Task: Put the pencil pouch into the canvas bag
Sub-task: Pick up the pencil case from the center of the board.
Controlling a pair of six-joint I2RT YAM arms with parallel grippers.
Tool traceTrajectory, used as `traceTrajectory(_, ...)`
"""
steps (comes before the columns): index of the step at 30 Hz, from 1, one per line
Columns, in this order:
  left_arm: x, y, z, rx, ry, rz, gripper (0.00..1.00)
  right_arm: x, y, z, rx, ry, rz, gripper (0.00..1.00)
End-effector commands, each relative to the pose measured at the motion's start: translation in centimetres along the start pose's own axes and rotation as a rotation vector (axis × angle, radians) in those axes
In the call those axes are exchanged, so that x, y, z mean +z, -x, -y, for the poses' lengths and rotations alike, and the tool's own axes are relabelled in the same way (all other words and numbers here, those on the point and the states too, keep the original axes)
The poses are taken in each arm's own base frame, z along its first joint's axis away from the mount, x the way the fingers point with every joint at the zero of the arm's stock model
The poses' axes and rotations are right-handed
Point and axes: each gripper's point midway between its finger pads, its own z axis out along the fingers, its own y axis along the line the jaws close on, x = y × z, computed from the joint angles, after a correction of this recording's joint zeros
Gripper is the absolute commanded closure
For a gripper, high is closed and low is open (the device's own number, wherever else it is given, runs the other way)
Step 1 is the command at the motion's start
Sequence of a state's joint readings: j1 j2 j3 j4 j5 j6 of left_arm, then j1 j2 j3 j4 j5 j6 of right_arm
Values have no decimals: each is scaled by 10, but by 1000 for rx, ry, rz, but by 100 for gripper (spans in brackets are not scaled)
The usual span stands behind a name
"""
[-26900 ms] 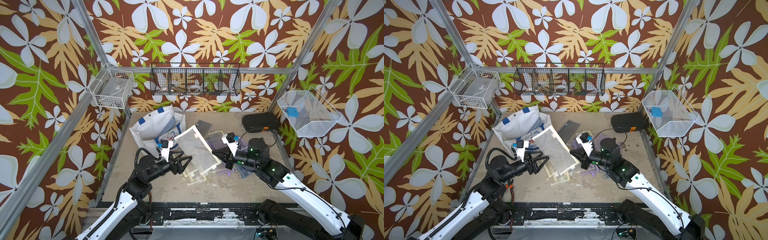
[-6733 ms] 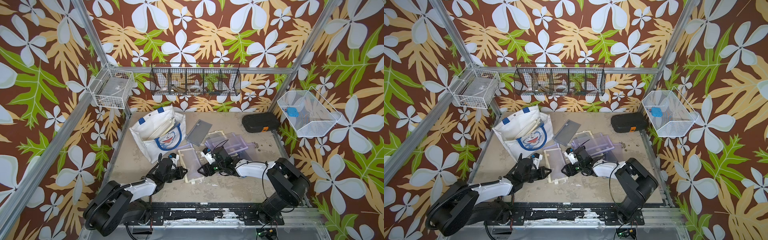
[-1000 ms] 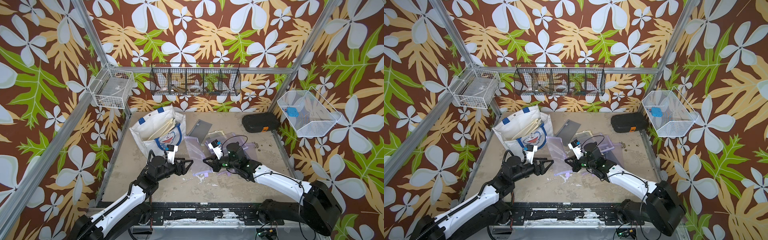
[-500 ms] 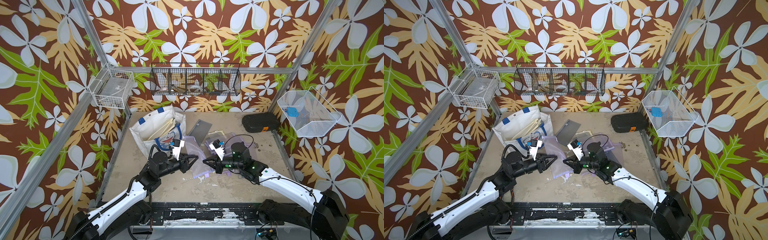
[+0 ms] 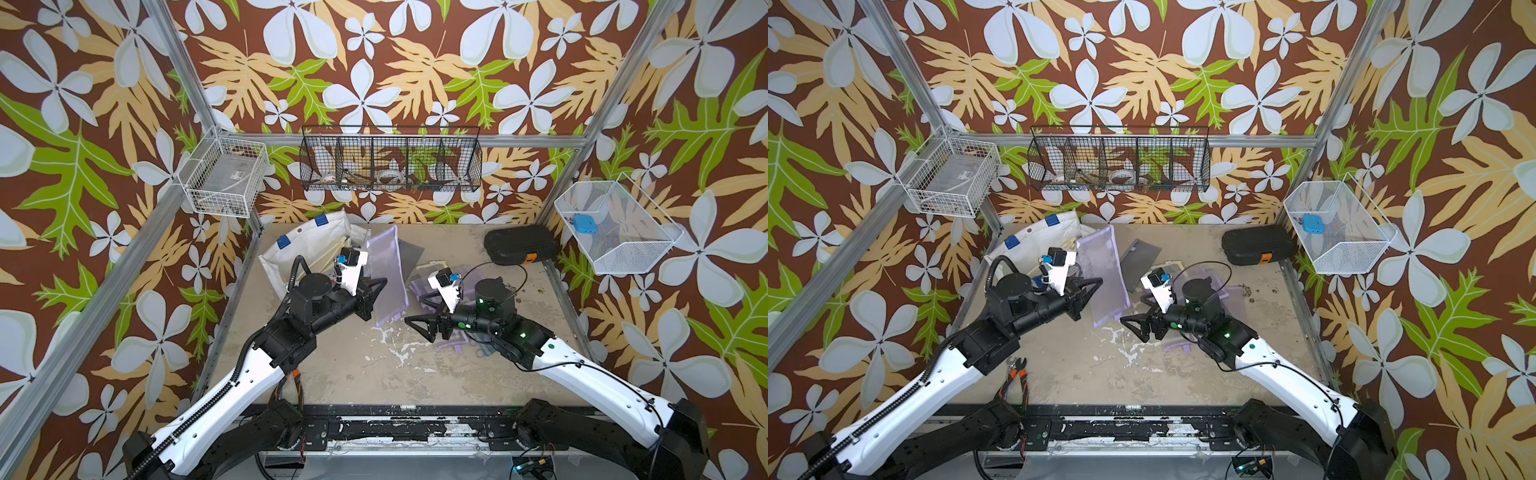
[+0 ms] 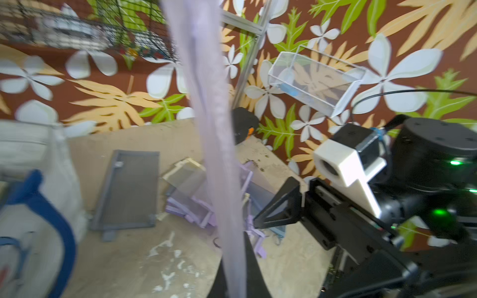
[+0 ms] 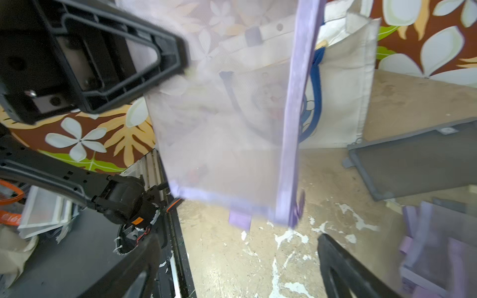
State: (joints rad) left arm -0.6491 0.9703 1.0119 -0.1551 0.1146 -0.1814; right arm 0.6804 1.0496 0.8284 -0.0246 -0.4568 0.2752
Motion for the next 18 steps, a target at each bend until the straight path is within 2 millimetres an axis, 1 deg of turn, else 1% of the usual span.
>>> traceTrajectory(1, -8, 0, -39, 258, 237, -114, 100, -13, 8, 18, 5, -138, 12, 3)
traceTrajectory(3, -11, 21, -53, 350, 337, -113, 100, -22, 21, 13, 15, -139, 66, 2)
traceTrajectory(5, -11, 39, -69, 433, 446, -120, 100, -27, 29, 8, 27, -125, 96, 2)
traceTrajectory(7, -9, 55, -88, 506, 550, -140, 100, -29, 31, 8, 29, -131, 94, 2)
traceTrajectory(9, -7, 66, -104, 575, 633, -169, 100, -29, 29, 8, 22, -138, 85, 2)
traceTrajectory(11, -2, 67, -120, 652, 732, -231, 100, -31, 29, 8, 6, -135, 93, 2)
traceTrajectory(12, 0, 64, -129, 690, 778, -270, 100, -32, 30, 6, -2, -128, 105, 2)
traceTrajectory(14, 0, 62, -144, 748, 866, -309, 100, -33, 30, 8, -7, -126, 116, 1)
traceTrajectory(18, 2, 48, -179, 765, 956, -370, 100, -30, 32, 15, 22, -96, 117, 1)
